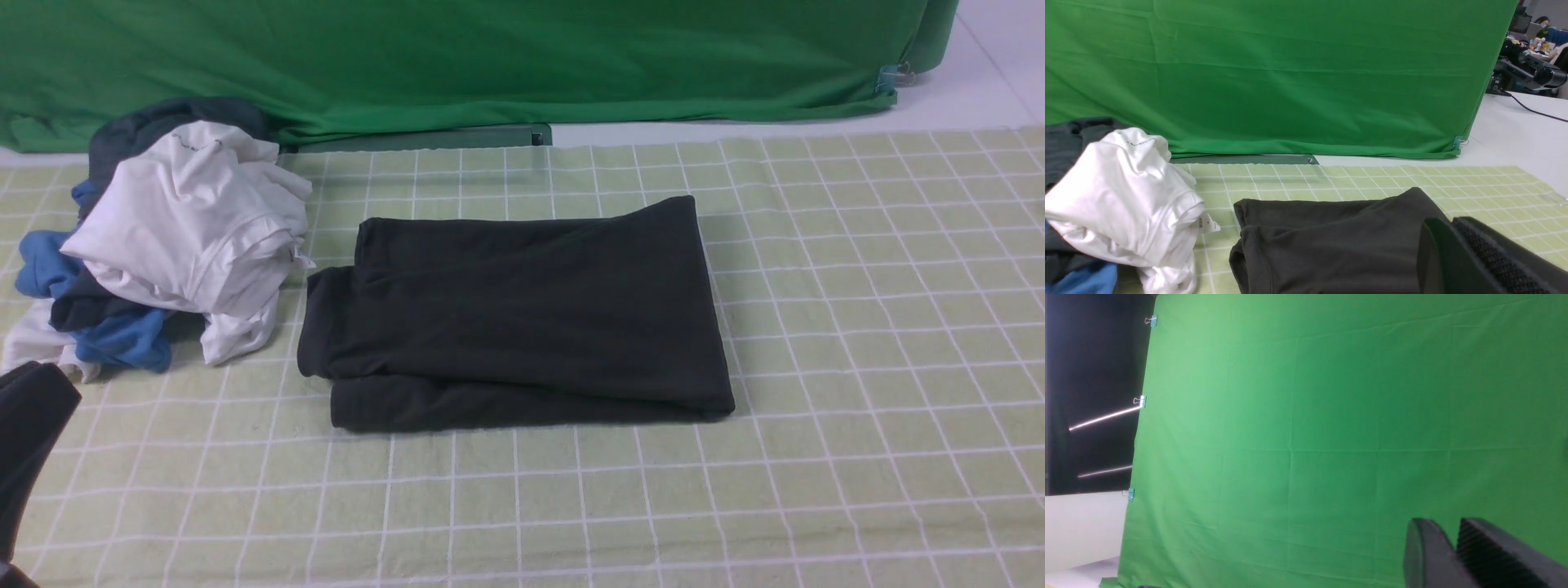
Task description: Fold a long-sleeved shirt over a green coffee tablecloth.
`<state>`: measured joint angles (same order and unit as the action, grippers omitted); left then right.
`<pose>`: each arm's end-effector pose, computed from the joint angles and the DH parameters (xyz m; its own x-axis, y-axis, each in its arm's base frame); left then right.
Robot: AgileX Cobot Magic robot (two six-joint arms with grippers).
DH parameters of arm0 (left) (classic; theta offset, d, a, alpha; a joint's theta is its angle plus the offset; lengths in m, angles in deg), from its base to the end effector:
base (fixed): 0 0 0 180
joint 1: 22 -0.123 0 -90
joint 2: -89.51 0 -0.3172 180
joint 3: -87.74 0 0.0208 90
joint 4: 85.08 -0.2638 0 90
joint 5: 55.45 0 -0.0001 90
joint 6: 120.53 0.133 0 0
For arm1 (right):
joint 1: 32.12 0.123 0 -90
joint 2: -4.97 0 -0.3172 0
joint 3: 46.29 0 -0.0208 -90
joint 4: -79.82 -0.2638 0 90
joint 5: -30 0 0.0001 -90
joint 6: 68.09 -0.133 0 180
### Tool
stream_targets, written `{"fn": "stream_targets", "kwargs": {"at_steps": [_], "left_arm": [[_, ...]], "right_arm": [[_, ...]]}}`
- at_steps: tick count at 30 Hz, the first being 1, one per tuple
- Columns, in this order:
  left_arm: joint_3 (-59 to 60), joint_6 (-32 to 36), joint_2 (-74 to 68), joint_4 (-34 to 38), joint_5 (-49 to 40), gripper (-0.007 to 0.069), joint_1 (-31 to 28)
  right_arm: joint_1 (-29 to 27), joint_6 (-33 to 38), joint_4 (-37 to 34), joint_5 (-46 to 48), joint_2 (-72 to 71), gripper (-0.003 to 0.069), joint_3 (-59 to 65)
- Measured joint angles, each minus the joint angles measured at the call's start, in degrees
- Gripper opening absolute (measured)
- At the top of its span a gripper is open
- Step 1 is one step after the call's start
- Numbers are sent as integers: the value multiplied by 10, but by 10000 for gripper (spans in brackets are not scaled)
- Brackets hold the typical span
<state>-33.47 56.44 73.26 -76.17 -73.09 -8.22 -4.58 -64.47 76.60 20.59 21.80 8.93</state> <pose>0.0740 -0.0246 0.2941 -0.0978 -0.1815 -0.9785 0.2694 0.9417 -0.2016 0.0530 0.0263 0.3769 0.4108 0.2055 -0.8883 -0.4520 0.8920 -0.0027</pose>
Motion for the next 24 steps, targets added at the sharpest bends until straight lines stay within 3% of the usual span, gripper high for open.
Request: {"fn": "stream_targets", "kwargs": {"at_steps": [13, 18, 24], "left_arm": [[0, 12, 0, -8, 1, 14, 0], [34, 30, 9, -47, 74, 14, -17], [123, 30, 69, -56, 114, 14, -131]], "right_arm": [[0, 0, 0, -1, 0, 140, 0], [0, 0, 0, -1, 0, 151, 0], [0, 0, 0, 0, 0, 170, 0]]}}
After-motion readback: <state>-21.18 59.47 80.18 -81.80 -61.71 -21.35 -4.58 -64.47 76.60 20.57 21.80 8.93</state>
